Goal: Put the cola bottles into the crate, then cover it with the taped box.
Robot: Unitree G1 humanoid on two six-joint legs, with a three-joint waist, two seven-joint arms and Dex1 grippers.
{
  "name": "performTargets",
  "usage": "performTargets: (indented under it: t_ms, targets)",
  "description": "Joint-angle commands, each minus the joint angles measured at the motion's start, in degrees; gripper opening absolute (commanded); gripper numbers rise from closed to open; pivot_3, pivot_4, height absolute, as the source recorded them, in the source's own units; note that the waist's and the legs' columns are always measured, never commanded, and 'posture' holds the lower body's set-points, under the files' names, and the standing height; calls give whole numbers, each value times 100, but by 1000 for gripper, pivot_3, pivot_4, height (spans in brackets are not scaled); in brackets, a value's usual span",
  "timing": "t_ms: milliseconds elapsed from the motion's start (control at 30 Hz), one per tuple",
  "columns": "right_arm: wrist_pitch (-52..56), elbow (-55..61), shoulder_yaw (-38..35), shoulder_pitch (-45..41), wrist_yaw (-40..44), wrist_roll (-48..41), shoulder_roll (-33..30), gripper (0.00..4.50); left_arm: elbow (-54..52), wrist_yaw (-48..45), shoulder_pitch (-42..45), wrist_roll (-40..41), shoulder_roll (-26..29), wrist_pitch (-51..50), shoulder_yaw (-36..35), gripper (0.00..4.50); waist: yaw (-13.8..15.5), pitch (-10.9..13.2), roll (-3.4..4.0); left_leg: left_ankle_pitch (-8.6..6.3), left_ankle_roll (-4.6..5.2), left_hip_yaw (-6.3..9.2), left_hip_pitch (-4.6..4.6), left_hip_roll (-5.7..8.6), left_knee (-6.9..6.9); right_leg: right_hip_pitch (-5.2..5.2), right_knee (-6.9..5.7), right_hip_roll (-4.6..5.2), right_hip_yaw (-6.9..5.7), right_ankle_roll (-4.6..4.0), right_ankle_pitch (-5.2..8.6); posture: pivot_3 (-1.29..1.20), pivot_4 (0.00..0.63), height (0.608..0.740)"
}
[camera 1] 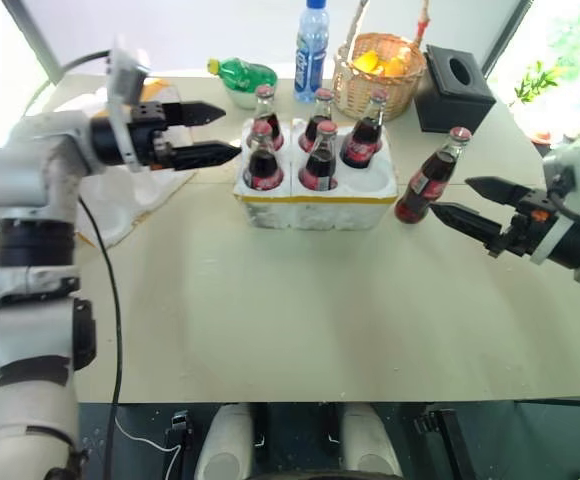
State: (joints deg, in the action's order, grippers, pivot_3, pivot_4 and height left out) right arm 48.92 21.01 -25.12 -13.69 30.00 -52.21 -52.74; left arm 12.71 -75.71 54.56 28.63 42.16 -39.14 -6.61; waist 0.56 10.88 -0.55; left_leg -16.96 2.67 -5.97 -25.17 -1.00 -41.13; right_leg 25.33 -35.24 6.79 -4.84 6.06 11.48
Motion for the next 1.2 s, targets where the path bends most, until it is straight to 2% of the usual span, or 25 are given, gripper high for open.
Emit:
performTargets:
  t_ms: [33, 133, 300, 700, 800, 867, 1067, 1200]
  targets:
    - [-305, -21, 93, 63, -440, 534, 315, 4500, -1497, 175, -699, 607, 235, -683, -200, 4481, 31, -1, 1, 0, 0, 1, 5, 1, -2, -4, 0, 3, 1, 0, 0, 0, 150, 740]
    - [-576, -298, 460, -74, -790, 1031, 823, 4500, -2289, 662, -1261, 782, 131, -881, -205, 4481, 32, -2, -1, 4, -9, 9, 19, 6, -6, -28, 6, 5, 0, -1, 1, 0, 150, 740]
    - [-1060, -1192, 923, -620, -992, 1714, 1467, 4500, -2818, 1326, -1520, 1026, -202, -1024, -219, 4481, 5, 0, 4, 7, -14, 6, 39, 7, -5, -40, 3, 4, 5, -2, 1, 0, 150, 740]
    - [-2181, -3725, 1391, -2255, -966, 2791, 2379, 4500, -2994, 1797, -1554, 1386, -153, -1059, -274, 4481, -41, 0, 11, 10, -20, -1, 67, 6, 17, -52, 4, -8, 9, -4, 2, 0, 150, 740]
    - [-2487, -4118, 1357, -2437, -914, 2955, 2433, 3669, -3012, 1829, -1593, 1427, -92, -1051, -275, 4500, -46, 0, 11, 11, -20, -1, 68, 6, 17, -52, 3, -8, 9, -4, 2, 0, 150, 740]
    - [-2684, -4074, 1332, -2468, -823, 3038, 2391, 2780, -3006, 1852, -1630, 1466, -50, -1059, -299, 4500, -52, 0, 12, 11, -20, 0, 68, 5, 19, -52, 3, -9, 9, -4, 2, 0, 150, 740]
    - [-2846, -3257, 893, -2956, -680, 2642, 2280, 2765, -2980, 1924, -1743, 1465, -12, -960, -275, 4500, -108, 19, 41, 11, -21, -1, 66, 5, 21, -51, 3, -8, 9, -4, 2, 0, 150, 740]
    - [-2252, -2559, 849, -3244, -341, 1984, 2343, 2765, -2938, 1992, -1713, 1509, -34, -938, -285, 4500, -151, 30, 59, 13, -24, -4, 65, 5, 33, -41, 1, -7, 13, -4, 2, 0, 150, 740]
